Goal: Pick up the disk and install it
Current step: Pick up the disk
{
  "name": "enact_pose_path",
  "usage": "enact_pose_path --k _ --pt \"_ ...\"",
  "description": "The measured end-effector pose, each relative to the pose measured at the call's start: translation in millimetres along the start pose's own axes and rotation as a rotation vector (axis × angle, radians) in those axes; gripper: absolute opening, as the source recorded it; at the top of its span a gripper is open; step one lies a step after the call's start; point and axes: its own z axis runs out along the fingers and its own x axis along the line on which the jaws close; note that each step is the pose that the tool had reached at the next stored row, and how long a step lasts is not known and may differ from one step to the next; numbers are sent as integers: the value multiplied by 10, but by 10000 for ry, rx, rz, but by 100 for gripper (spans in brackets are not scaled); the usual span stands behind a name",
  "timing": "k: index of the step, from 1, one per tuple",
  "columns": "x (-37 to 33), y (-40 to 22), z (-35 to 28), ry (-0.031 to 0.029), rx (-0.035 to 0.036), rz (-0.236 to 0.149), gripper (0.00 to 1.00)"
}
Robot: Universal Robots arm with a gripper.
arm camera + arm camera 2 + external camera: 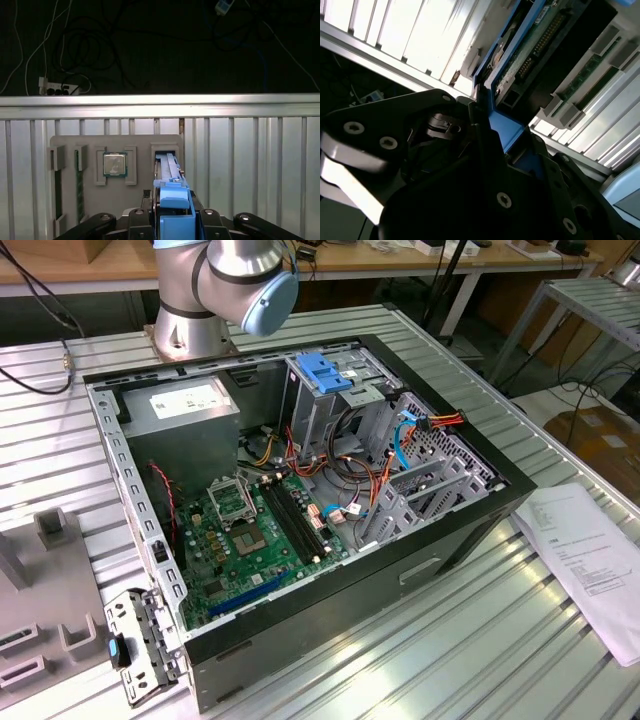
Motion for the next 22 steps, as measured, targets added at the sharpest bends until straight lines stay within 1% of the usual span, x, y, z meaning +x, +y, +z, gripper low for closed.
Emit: enact_pose_path --k 5,6,11,22 --pt "1 -1 -48 -1 0 0 37" --pt "1 -1 -73 0 -2 0 37" --pt "2 -2 -141 -1 -1 0 37" --pt "4 -4 -246 -2 -1 0 37"
